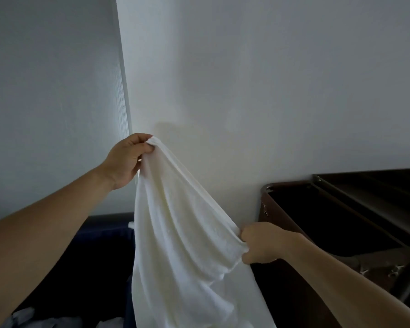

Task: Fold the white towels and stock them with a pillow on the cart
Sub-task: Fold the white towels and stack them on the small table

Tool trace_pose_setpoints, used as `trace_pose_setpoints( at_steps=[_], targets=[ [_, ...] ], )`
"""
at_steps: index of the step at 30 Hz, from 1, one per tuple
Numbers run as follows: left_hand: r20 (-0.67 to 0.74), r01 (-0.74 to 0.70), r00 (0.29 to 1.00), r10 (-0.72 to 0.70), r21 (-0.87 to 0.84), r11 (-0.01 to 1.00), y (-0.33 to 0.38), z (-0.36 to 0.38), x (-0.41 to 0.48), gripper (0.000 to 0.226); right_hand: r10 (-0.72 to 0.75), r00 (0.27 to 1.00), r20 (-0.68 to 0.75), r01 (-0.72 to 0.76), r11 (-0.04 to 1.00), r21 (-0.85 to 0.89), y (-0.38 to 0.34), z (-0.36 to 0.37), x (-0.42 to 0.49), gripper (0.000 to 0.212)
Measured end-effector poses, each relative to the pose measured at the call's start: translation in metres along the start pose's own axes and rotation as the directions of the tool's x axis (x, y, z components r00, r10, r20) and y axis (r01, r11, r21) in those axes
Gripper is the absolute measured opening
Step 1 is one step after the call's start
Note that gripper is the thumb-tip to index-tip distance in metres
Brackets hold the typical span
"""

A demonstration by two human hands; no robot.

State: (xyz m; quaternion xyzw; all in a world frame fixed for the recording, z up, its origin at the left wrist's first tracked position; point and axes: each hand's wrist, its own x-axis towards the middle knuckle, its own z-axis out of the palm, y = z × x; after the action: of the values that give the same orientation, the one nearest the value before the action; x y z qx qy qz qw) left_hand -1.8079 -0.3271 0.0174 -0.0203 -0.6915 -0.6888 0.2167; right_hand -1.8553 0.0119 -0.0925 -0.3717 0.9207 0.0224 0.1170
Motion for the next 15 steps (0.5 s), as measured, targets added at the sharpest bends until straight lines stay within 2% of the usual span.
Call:
trace_pose_setpoints(
  at_steps=[4,9,15],
  targets=[
    [-0.009,0.011,1.000,-0.011,0.033,0.999,-0.007,-0.003,-0.008,0.035,-0.002,0.996,0.093,0.012,0.995,-0.101,-0.011,-0.004,-0.005,0.031],
    [0.015,-0.011,1.000,0.010,0.069,0.998,-0.010,-0.002,-0.015,0.034,-0.087,0.977,0.194,0.102,0.992,-0.069,-0.026,0.011,-0.003,0.023],
    [0.054,-0.046,0.998,0.044,0.042,0.998,-0.009,0.016,-0.018,0.032,-0.088,0.935,0.343,0.010,0.975,0.222,-0.037,0.021,0.009,0.018]
  ],
)
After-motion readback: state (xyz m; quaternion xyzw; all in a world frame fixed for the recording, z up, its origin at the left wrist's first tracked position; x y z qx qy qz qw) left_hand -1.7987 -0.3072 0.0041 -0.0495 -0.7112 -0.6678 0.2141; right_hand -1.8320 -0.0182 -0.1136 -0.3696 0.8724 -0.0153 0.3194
